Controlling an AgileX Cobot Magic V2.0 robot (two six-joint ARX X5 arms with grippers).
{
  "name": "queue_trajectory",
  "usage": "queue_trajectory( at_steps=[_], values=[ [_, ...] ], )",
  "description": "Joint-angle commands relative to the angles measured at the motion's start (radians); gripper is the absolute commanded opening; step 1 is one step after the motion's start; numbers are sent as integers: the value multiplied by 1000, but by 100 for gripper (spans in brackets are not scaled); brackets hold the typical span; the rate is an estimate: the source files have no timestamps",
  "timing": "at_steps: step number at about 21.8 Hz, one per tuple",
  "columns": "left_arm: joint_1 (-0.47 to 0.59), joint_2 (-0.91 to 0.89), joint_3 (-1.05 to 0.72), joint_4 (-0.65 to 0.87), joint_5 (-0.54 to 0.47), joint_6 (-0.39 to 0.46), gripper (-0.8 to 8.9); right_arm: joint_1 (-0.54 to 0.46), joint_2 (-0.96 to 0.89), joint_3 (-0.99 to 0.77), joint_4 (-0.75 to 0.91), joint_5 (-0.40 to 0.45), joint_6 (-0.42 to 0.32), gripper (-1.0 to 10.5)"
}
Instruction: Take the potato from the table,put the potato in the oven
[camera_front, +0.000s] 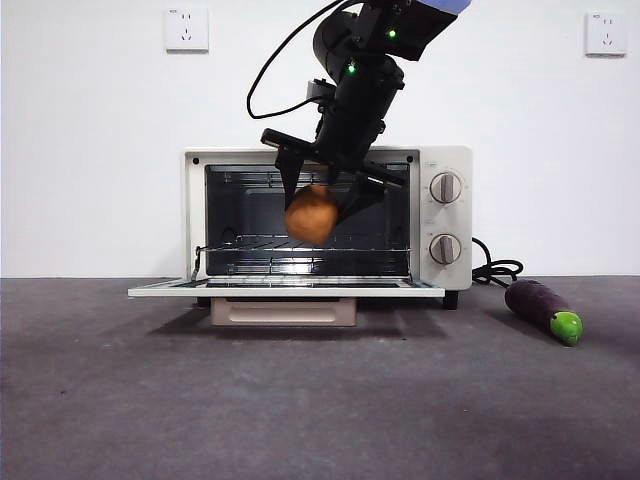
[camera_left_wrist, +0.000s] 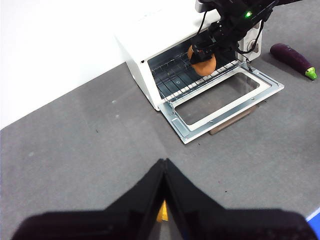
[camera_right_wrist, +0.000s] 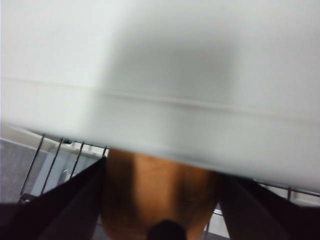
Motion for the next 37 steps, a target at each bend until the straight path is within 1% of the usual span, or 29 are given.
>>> queue_trajectory(
  at_steps=[1,3,6,8,13,18,21,26,34,37],
  values=[
    [-3,-4,-7,5,-4,10,-5,2,20,5,3,-7,0,257],
    [-3,-4,-7,5,-4,11,-5,2,20,5,4,-6,0,332],
    [-3,-4,-7,5,-3,10,-5,2,20,5,4,-5,0,506],
    [-3,-4,-7,5,-3,10,-5,2,20,5,3,-5,0,577],
    [-3,-4,-7,5,-3,11,-5,2,20,5,3,-9,0,577],
    [-3,-4,-7,5,-3,10,-5,3,19,7,-6,-68,0,576],
    [-3,-4,-7,5,-3,10,-5,4,19,30,-56,-73,1,576],
    [-3,-4,-6,5,-3,10,-5,10,19,104,-193,-69,-10,567],
    [-3,-4,-7,5,-3,-2,-5,30,18,235,-491,-63,-101,563],
    [-3,-4,-7,5,-3,-7,-5,54,9,272,-583,-27,-154,556]
  ],
)
